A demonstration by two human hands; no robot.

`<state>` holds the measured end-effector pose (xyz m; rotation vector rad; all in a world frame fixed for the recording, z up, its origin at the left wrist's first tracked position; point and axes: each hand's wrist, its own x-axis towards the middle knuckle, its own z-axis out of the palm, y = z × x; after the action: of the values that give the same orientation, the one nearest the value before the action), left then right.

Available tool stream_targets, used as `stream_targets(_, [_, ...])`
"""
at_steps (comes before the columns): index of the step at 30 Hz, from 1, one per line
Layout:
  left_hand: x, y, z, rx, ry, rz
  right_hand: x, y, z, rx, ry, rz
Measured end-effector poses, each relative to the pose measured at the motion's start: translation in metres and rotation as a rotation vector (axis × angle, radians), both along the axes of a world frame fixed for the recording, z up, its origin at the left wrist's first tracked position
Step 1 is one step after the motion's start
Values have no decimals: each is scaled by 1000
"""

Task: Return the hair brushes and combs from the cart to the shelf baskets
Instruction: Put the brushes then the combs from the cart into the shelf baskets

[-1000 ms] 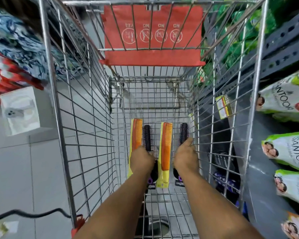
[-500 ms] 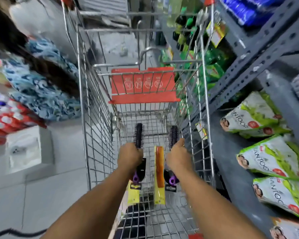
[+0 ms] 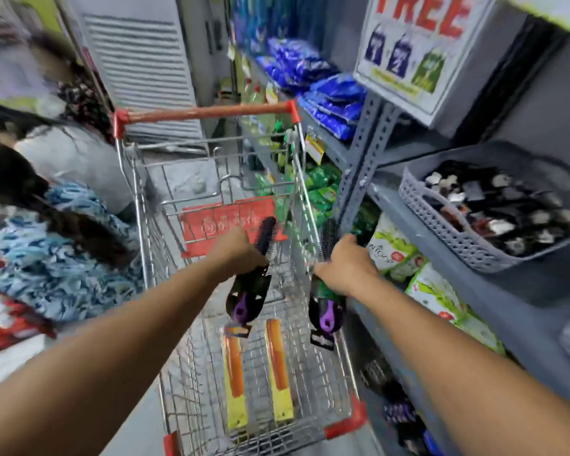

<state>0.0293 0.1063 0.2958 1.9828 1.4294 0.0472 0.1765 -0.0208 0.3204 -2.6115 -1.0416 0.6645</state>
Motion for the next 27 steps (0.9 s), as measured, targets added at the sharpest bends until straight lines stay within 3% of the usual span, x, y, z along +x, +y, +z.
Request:
stream_targets(5, [53, -30, 57, 25, -95, -157, 35, -57, 64, 78, -30, -78])
stream_targets(14, [185, -133, 129, -48, -248, -445, 99, -189, 121, 141, -148, -333])
stream_targets(21, [281, -234, 152, -67, -300, -663, 152, -293, 137, 122, -164, -624])
stream_targets(27, [345, -293, 158, -105, -269, -787, 191, -345, 151, 31, -256, -740])
